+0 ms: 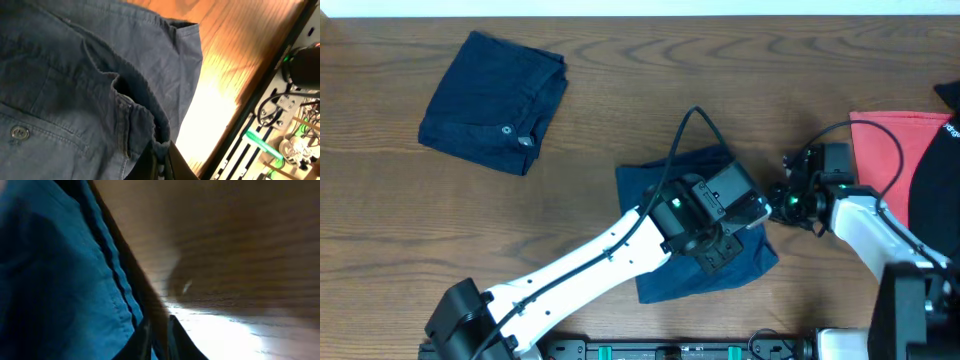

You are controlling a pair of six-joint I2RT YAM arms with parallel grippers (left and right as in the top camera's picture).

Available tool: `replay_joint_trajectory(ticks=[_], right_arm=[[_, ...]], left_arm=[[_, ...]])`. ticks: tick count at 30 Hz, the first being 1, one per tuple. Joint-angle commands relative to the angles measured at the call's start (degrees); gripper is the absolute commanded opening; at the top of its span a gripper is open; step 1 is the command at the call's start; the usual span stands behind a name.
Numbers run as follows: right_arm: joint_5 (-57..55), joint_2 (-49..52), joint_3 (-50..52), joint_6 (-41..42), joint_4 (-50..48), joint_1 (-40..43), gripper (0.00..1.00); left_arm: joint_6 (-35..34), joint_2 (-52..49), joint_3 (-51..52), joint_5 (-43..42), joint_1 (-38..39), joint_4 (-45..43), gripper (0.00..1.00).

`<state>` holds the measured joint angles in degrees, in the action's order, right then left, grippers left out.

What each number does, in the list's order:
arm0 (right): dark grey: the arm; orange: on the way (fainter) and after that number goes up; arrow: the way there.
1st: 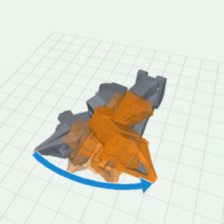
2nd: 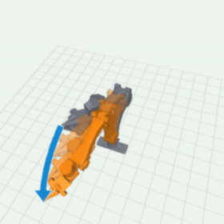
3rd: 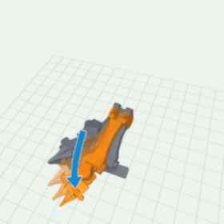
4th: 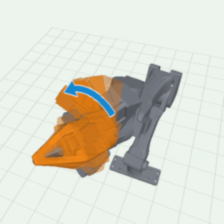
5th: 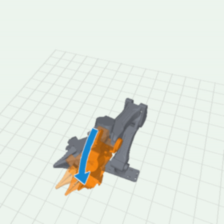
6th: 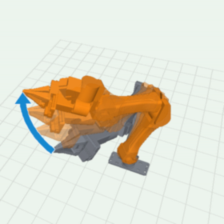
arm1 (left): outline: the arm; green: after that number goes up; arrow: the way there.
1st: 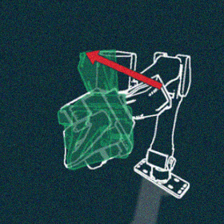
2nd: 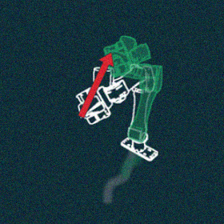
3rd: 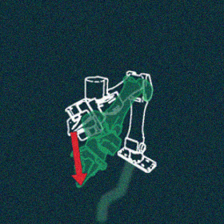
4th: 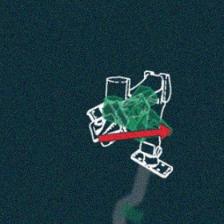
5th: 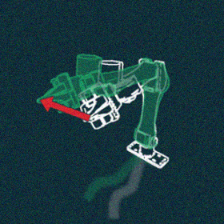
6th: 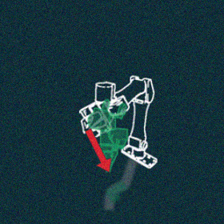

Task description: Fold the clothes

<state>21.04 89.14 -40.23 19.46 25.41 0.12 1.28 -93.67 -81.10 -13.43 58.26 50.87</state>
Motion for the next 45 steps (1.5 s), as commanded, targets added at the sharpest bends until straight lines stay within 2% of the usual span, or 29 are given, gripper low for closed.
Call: replay_joint_trajectory(ticks=[1, 8, 15, 19, 21, 23, 25, 28, 31, 33, 36, 38, 40, 45], right_arm=[[1.05, 2.69, 0.66, 0.90, -0.31, -1.73, 0.09], [1.31, 5.66, 0.66, 1.38, -0.46, -5.62, 0.06], [1.29, 5.66, 0.66, 1.53, -0.07, -5.77, 0.05], [1.01, 5.66, 0.66, 1.31, 0.39, -5.73, 0.06], [-0.15, 5.64, 0.63, 1.05, 0.76, -5.57, 0.08], [-1.40, 5.62, 0.57, 0.15, 1.07, -4.96, 0.15], [-1.57, 5.55, 0.33, -0.46, 1.57, -4.04, 0.22], [-1.51, 4.68, -0.70, -1.60, 3.63, -1.99, 0.26], [-0.52, 2.45, -2.03, -3.91, 6.14, -0.17, 0.29], [4.04, -0.44, -2.27, -7.89, 6.32, 0.55, 0.32], [11.63, -4.87, -2.27, -13.25, 6.34, 0.55, 0.37], [12.94, -7.06, -2.27, -13.38, 6.29, 0.31, 0.41], [13.05, -7.82, -2.25, -13.40, 5.73, -0.63, 0.42], [9.18, -5.88, -1.97, -13.25, 1.70, -4.48, 0.43]], left_arm=[[-2.03, -0.35, -0.02, -1.16, 0.98, -1.33, 0.06], [-3.10, -0.74, 0.02, -1.14, 3.26, -5.09, 0.06], [-3.10, -5.16, 0.63, -1.09, 5.75, -8.07, 0.07], [-3.10, -8.20, 0.63, -1.07, 5.79, -7.23, 0.35], [-3.08, -8.20, 0.61, -0.46, 5.66, -5.81, 0.41], [-3.10, -7.04, 0.55, 0.59, 5.33, -3.98, 0.45], [-3.10, -5.53, 0.50, 0.61, 4.70, -2.56, 0.47], [-3.13, -2.38, 0.50, 2.08, 2.99, 0.31, 0.49], [-4.26, 0.70, 0.50, 7.91, 0.35, 4.63, 0.52], [-5.05, 1.99, 0.50, 11.13, -2.47, 7.26, 0.56], [-5.53, 1.99, 0.66, 10.62, -6.54, 8.37, 0.59], [-5.66, 1.55, 1.38, 8.98, -8.90, 7.67, 0.61], [-5.62, 1.05, 2.32, 7.08, -10.51, 6.47, 0.64], [-5.64, -0.35, 4.35, 5.92, -12.02, 4.52, 0.63]])
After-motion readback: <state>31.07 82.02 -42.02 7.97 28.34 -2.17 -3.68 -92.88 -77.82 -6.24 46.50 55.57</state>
